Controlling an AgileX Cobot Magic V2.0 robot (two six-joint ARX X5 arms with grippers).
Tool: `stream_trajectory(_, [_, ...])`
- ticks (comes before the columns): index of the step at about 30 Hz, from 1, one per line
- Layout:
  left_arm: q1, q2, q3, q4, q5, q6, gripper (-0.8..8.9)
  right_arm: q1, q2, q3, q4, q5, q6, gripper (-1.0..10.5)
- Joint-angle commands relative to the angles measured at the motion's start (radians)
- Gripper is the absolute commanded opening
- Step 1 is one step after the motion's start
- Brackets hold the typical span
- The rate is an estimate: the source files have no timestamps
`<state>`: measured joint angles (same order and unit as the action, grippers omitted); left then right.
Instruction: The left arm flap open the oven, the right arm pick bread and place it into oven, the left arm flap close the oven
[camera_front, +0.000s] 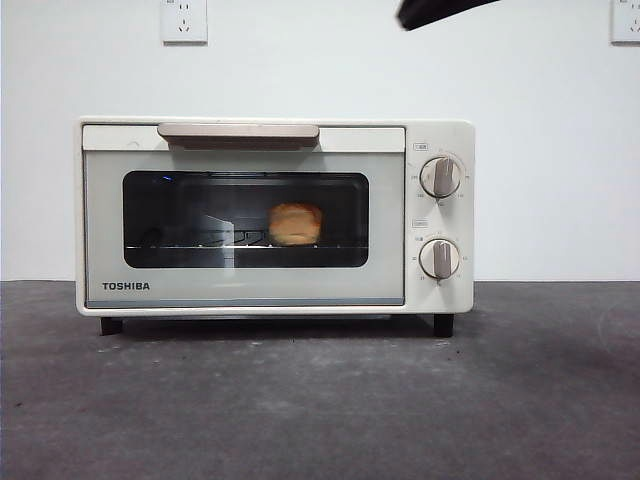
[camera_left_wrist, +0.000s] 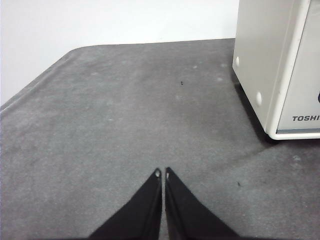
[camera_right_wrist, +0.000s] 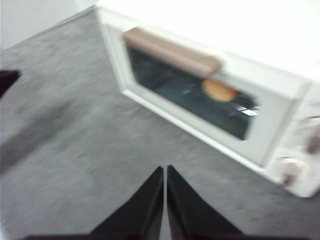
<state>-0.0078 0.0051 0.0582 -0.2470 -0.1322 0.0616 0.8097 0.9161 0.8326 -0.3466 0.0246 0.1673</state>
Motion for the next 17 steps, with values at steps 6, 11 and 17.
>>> stream_trajectory(6, [0.001, -0.002, -0.02, -0.007, -0.002, -0.002, 0.2, -0.234, -0.093, -0.001, 0.018, -0.008, -0.071, 0.1])
stream_trajectory(11, [0.001, -0.002, -0.02, -0.007, -0.002, -0.002, 0.2, -0.41, -0.199, -0.018, 0.033, -0.038, -0.154, 0.1])
stream_trajectory(17, [0.001, -0.002, -0.02, -0.008, -0.002, -0.002, 0.2, -0.588, -0.373, -0.161, 0.2, -0.08, -0.209, 0.1])
